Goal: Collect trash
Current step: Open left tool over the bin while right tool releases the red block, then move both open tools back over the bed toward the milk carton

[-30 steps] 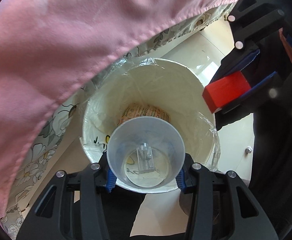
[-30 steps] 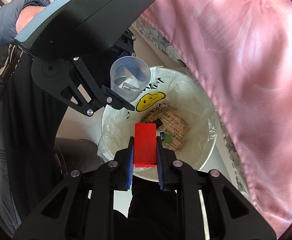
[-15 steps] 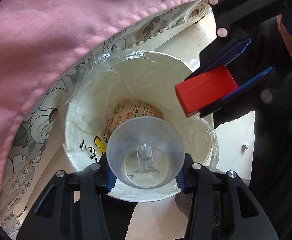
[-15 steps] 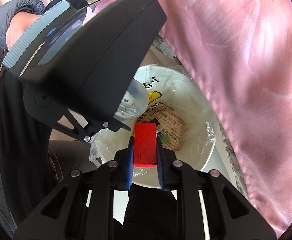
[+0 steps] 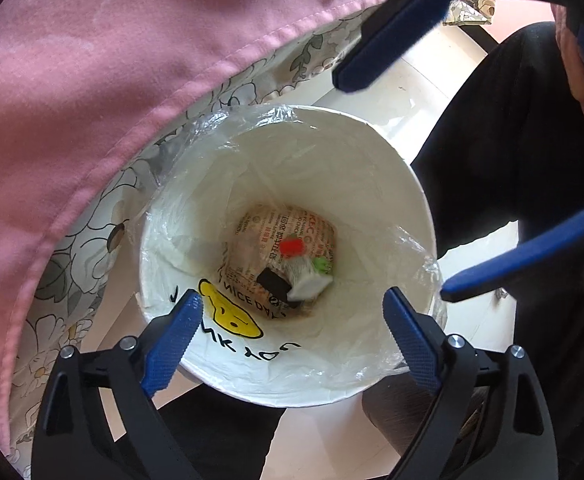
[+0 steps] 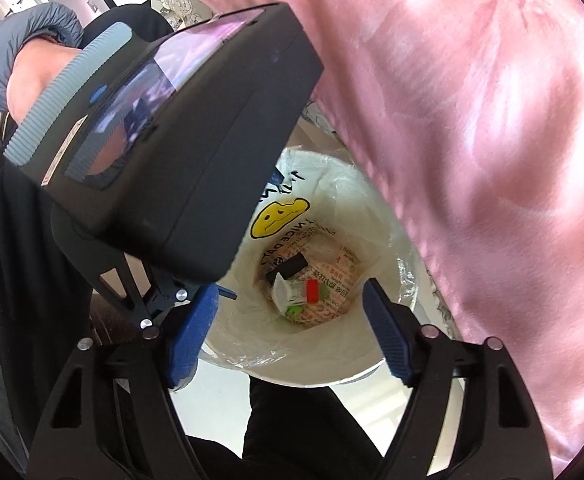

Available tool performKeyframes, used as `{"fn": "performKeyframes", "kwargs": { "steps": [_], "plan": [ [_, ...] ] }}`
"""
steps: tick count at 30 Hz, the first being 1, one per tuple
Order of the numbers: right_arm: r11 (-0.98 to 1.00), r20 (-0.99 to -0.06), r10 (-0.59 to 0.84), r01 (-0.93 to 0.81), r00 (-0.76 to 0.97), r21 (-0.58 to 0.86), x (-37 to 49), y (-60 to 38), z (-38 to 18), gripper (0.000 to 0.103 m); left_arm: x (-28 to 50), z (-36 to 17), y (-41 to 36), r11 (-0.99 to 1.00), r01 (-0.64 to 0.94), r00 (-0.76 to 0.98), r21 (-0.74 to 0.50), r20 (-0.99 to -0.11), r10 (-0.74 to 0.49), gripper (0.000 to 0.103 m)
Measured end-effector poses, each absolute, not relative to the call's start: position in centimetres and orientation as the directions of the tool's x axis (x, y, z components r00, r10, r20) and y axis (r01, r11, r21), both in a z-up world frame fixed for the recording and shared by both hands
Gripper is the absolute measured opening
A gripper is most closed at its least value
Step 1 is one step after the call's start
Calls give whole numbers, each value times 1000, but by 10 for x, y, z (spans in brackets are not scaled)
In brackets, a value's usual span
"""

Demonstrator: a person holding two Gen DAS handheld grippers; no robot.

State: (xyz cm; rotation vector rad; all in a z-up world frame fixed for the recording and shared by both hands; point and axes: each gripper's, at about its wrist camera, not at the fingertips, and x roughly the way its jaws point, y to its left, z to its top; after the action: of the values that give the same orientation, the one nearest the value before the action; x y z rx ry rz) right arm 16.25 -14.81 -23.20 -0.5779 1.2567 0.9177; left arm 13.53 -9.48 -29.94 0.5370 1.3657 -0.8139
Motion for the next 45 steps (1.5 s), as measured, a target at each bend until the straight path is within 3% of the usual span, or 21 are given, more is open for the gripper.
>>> {"fn": "performKeyframes", "kwargs": {
  "steps": [18, 24, 35, 45],
  "plan": [
    [531, -963, 262, -843, 68, 85, 149, -153, -233, 80, 133, -293, -91, 636, 765, 25, -99, -983, -184, 93],
    [551, -947, 297, -832, 120, 67, 141, -166, -210, 80, 131, -279, -83, 649, 755, 51, -90, -979, -195, 93],
    [628, -886, 364, -778, 288, 5, 137, -211, -137, 80, 142, -199, -55, 709, 705, 207, -32, -946, -248, 93],
    [690, -855, 341, -721, 392, -56, 156, -256, -94, 80, 187, -119, -26, 768, 636, 372, 69, -900, -227, 93]
  ]
}}
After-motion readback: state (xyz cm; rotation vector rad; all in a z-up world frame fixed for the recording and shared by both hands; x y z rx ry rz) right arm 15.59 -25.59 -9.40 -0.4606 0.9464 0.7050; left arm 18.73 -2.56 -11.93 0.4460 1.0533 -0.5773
